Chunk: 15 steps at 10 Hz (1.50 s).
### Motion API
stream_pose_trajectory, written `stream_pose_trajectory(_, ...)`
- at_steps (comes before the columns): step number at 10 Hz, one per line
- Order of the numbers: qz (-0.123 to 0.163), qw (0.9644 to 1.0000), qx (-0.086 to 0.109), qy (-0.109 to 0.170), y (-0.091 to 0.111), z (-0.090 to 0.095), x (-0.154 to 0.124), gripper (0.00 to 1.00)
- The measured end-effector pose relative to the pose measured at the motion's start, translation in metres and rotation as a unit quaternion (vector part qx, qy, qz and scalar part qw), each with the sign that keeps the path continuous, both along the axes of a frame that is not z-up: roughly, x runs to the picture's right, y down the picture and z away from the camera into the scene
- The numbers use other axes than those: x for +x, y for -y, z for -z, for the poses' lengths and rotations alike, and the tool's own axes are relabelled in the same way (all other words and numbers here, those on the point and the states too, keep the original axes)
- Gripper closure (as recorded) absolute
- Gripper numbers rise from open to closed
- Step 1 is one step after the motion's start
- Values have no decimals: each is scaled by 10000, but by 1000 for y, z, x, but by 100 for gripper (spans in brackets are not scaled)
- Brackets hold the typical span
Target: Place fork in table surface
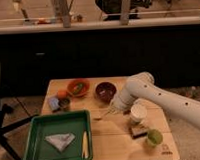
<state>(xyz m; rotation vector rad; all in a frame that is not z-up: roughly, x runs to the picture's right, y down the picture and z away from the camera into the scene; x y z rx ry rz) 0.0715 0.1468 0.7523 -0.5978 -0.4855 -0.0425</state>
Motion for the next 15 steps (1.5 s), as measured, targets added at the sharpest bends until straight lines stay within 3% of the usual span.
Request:
stream_pose_trajectory(4,425,9974,-381,447,6,-10,7,100)
stream_pose_trajectory(5,728,9932,-666,626,3,-15,5,100)
stream_pose_trajectory(10,1503,9739,-1369,1008,-9,-30,0,100)
stream_pose_trajectory(12,1623,9692,-1492,1095,-15,-32,1,100)
stream_pose_trajectory(15,1899,9573,-1684,1385,-24,-34,-7,100)
